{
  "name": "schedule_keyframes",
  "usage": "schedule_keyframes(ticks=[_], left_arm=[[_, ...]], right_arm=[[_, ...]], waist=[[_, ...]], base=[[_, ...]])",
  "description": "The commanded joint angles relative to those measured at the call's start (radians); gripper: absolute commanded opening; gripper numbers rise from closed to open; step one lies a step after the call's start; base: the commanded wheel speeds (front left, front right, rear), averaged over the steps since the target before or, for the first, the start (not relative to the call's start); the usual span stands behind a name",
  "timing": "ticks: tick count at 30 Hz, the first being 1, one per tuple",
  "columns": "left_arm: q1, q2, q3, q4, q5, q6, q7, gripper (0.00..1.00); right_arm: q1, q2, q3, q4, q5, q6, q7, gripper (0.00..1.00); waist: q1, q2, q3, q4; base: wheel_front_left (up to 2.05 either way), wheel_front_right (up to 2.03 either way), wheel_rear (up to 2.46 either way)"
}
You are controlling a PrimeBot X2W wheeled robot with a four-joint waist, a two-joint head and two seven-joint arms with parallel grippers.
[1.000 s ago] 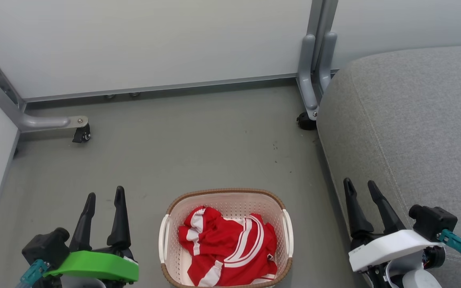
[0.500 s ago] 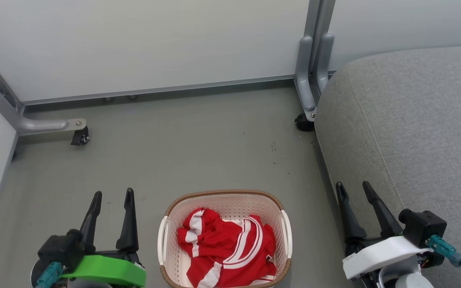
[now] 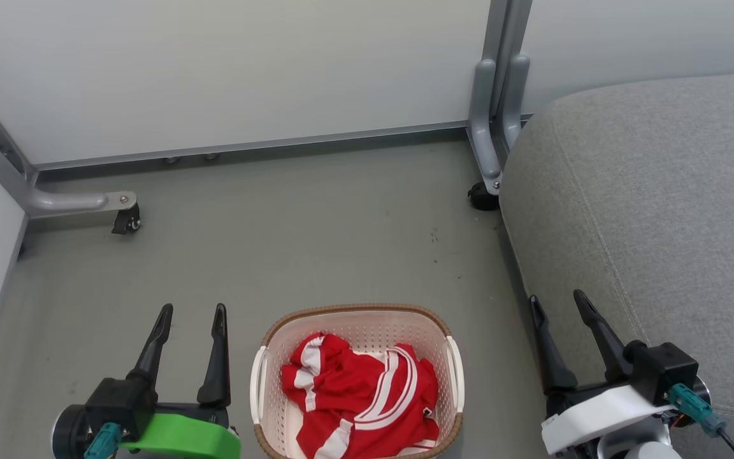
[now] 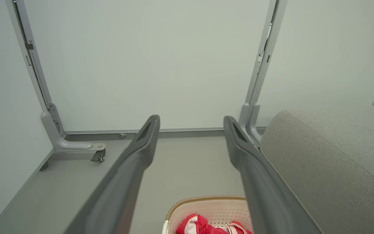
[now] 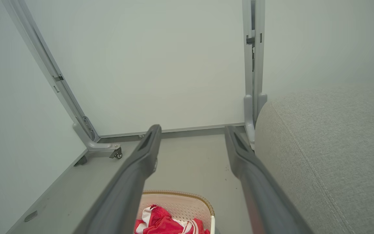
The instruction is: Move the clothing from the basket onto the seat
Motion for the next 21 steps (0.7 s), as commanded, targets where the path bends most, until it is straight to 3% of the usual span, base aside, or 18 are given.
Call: schedule_keyframes(ticks=[1, 21], left_arm=[[0.013, 0.007, -0.004, -0.009, 0.021, -0.006, -0.009, 1.00], [0.025, 0.008, -0.013, -0.007, 0.160, -0.007, -0.046, 1.00]], right_arm=[[0.009, -0.005, 0.004, -0.008, -0.022, 0.000, -0.011, 1.00], [0.024, -0.006, 0.017, -0.020, -0.145, 0.000, -0.045, 1.00]], waist=[[0.0000, 0.0000, -0.001, -0.001], [0.0000, 0.0000, 0.001, -0.009]], base=[[0.00, 0.00, 0.00], [0.00, 0.00, 0.00]])
